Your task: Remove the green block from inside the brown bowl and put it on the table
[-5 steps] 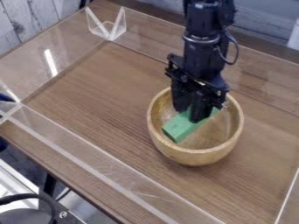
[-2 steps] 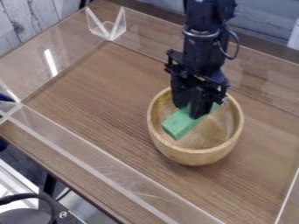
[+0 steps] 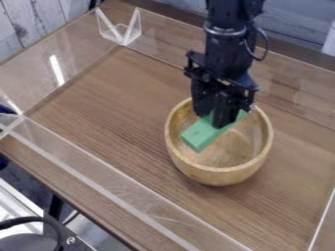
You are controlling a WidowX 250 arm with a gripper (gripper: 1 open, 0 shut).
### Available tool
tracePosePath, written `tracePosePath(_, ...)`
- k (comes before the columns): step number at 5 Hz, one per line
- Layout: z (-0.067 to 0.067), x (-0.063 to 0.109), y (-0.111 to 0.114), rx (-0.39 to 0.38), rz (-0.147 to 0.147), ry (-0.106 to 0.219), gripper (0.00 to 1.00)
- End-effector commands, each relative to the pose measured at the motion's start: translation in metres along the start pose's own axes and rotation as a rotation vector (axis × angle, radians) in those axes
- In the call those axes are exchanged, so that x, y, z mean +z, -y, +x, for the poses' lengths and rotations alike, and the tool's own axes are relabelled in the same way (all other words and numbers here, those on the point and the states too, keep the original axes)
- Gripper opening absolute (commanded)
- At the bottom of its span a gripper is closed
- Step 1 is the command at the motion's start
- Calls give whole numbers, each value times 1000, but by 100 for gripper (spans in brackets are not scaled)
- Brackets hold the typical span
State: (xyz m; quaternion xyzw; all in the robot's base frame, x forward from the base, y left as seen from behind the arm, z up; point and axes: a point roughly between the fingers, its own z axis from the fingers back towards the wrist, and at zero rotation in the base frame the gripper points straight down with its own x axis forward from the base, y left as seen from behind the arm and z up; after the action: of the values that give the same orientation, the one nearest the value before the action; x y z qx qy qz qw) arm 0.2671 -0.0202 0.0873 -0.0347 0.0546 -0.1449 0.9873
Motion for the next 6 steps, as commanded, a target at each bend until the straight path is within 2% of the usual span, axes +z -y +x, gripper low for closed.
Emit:
tracePosePath(1, 8, 32, -5, 12, 21, 101, 0)
tracePosePath(2, 9, 41, -8, 24, 24, 116, 0)
tracePosePath(3, 12, 56, -23, 63, 30, 148, 0)
tracePosePath(4, -5, 58, -34, 102, 38, 143, 0)
tracePosePath(5, -22, 57, -61, 174, 41, 136, 0)
tracePosePath(6, -45, 48, -90, 235, 42, 128, 0)
